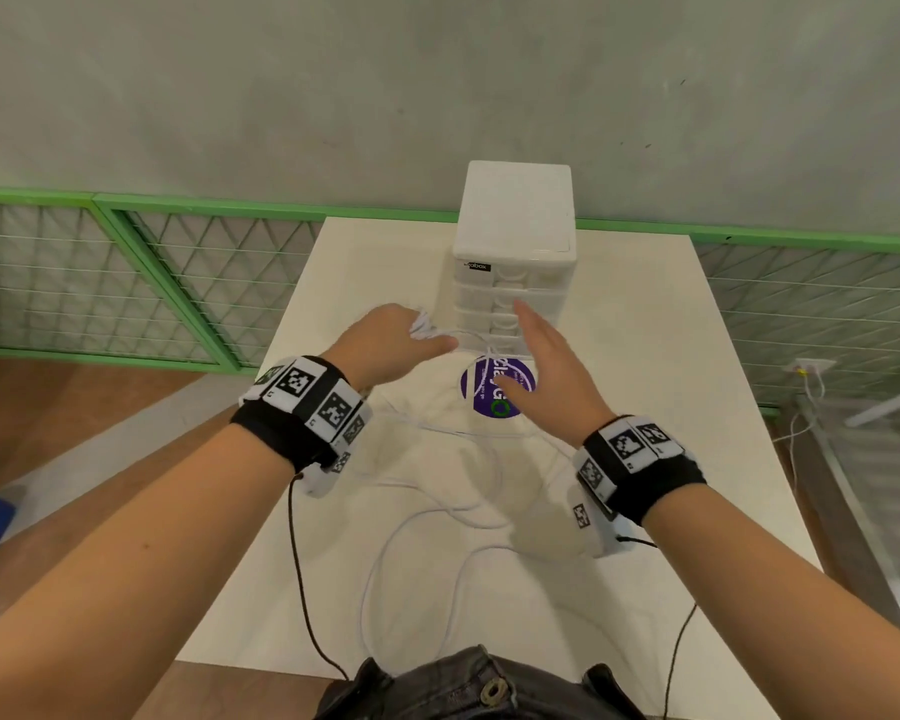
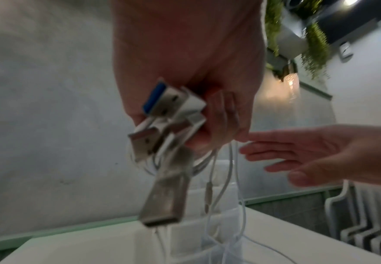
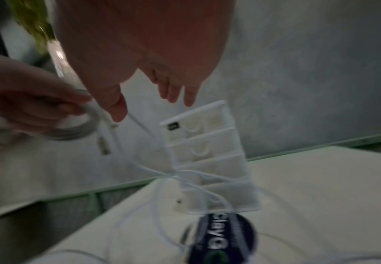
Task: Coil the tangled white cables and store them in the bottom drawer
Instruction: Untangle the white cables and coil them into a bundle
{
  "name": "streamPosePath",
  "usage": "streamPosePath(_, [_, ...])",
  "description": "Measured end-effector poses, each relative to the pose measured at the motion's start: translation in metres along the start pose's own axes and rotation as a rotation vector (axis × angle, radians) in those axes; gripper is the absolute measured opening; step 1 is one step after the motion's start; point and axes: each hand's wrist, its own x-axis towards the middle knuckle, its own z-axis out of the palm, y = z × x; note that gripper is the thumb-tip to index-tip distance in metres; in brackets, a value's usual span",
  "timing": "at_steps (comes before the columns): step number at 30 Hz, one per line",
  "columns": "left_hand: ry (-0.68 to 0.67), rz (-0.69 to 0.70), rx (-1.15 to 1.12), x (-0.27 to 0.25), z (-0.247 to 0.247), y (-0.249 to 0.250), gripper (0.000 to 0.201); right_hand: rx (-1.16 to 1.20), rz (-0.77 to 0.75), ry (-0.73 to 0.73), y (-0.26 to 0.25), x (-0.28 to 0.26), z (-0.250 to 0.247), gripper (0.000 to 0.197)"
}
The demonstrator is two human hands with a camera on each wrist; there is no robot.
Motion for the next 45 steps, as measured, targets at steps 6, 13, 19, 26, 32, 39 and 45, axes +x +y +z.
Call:
streamPosePath(6, [-0.18, 0.109, -0.224, -0.01, -0.003, 0.034, 0.036, 0.266, 0.023, -0.038, -0.022, 0.016, 0.008, 0.03])
streamPosePath(13, [-0.35, 0.03, -0.093, -0.024, 0.01, 0.024, 0.04, 0.111, -0.087, 0.005, -0.017, 0.026, -0.028, 0.008])
streamPosePath(19, [-0.349, 0.152, -0.359, -0.037, 0.004, 0.039, 0.038, 0.007, -0.142, -0.058, -0.01, 0.024, -0.016, 0.017])
streamPosePath(26, [-0.199, 0.209, -0.822, -0.036, 0.006, 0.045, 0.044, 0.18, 0.0, -0.041, -0.029, 0.008, 0.014, 0.022])
streamPosePath(32, [-0.066, 0.167, -0.923, -0.03, -0.007, 0.042, 0.038, 0.143, 0.054, -0.157, -0.027, -0.004, 0.025, 0.019])
streamPosePath(39, [-0.048, 0.166, -0.987, -0.024, 0.0, 0.037, 0.034, 0.146, 0.117, -0.201, -0.027, -0.005, 0.037, 0.023])
streamPosePath(45, [-0.047, 0.193, -1.208, -0.022, 0.001, 0.04, 0.029, 0.146, 0.224, -0.193, -0.026, 0.002, 0.035, 0.013])
